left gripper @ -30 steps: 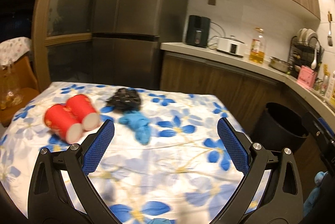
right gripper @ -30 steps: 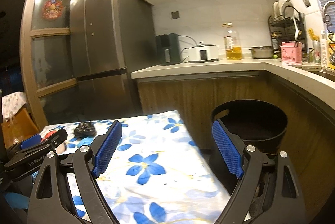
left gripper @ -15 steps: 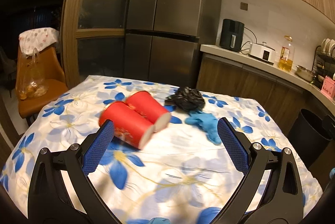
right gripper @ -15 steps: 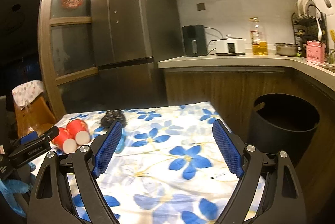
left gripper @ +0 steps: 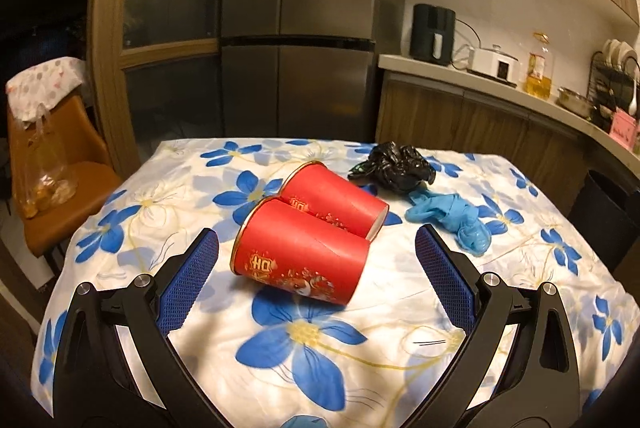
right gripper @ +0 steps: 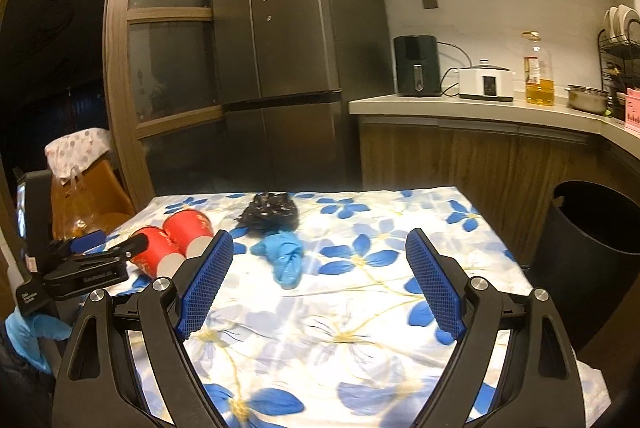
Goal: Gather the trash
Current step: 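Grasp the red paper cup across its side with the left tool, then grasp the blue glove with the right tool while the left tool holds the red cup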
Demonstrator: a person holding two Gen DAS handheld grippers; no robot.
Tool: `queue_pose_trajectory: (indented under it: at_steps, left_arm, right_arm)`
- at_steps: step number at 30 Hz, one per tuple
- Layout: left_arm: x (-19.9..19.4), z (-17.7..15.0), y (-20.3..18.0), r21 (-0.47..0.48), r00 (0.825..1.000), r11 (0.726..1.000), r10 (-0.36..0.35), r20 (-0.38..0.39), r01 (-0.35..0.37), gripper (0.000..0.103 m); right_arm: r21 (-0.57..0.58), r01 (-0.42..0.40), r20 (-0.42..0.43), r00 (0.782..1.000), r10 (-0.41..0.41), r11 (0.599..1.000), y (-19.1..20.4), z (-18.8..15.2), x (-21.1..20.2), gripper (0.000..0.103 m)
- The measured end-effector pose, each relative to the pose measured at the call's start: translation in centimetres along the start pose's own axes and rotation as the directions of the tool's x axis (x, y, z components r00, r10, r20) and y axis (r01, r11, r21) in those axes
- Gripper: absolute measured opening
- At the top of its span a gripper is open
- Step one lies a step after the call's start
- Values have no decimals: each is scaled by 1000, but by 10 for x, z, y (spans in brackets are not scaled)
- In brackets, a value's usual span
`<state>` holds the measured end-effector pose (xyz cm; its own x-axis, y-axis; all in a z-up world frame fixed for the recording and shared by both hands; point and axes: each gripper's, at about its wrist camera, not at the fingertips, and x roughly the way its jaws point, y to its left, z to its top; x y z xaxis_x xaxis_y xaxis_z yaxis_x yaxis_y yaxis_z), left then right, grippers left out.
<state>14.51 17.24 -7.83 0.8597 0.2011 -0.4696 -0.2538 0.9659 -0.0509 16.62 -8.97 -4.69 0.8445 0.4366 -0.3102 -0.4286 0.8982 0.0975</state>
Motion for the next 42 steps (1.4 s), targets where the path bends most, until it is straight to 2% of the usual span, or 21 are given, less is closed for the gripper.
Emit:
queue_pose_trajectory:
  at_steps: [8,16,21,25,31,38,42]
  left_arm:
    - [29,3,7,68,995,996,-59,-80,65,97]
    - [50,-2,13,52,979,989,-129,-160,139,97]
    - [61,-6,13,48,967,987,-138,-212,151,97]
    - [61,-7,14,36,965,985,-156,-210,167,87]
    - [59,-8,11,49,966,983,-165,-200,178,85]
    - [36,-4,10,71,978,983,-157,-135,168,84]
    - [22,-5,13,49,982,986,-155,-108,161,84]
  right_arm:
    - [-23,-19,-8,1000,19,1000,21,4,16,85]
    - [-35,-27,-17,1000,26,999,36,7,28,85]
    - [-45,-41,-28,999,40,998,46,5,35,85]
    - [-48,-47,-42,998,45,998,51,3,40,85]
    - [-50,-42,-46,998,40,998,52,2,42,85]
    - [-22,-10,-69,998,9,1000,41,-3,60,85]
    - [-17,4,-88,996,-5,1000,35,-8,76,85]
